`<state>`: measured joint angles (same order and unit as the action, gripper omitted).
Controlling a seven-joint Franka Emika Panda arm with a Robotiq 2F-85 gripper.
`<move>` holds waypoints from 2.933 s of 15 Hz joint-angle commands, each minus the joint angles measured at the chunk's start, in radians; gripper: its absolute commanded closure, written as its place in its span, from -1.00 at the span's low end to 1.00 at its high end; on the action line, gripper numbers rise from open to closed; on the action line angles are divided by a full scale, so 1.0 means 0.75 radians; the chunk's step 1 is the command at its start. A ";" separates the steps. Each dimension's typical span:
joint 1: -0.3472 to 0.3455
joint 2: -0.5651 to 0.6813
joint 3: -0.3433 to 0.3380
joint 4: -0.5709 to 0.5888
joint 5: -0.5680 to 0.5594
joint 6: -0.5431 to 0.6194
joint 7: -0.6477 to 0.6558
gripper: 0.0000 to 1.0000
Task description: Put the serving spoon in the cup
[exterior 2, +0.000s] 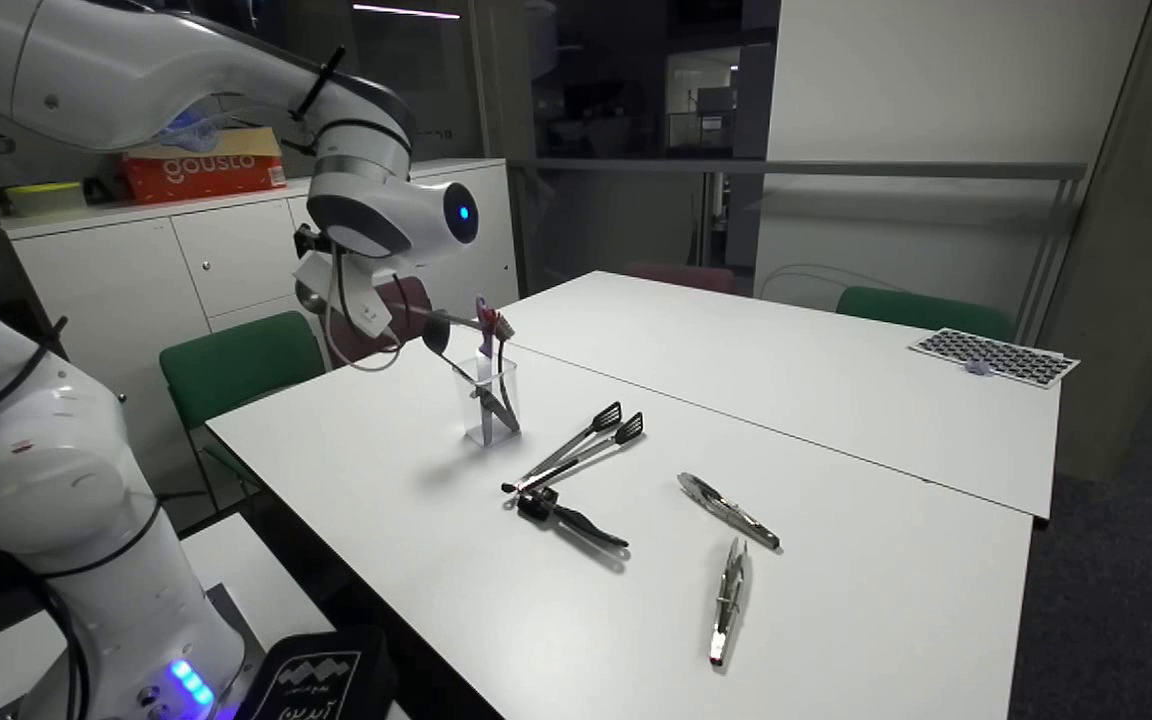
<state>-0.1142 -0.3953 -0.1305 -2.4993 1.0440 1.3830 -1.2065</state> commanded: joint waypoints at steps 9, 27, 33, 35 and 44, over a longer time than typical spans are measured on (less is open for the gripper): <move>0.001 -0.145 0.131 0.063 0.127 0.259 0.048 0.99; 0.177 -0.352 0.640 -0.163 0.069 1.982 0.257 0.99; 0.346 -0.413 0.577 -0.148 0.142 1.840 0.145 0.99; 0.403 -0.450 0.503 -0.132 0.148 1.686 0.109 0.99; 0.533 -0.503 0.048 0.015 0.147 0.938 -0.148 0.99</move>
<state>0.2757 -0.7823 -0.0104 -2.5402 1.1159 2.2429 -1.2296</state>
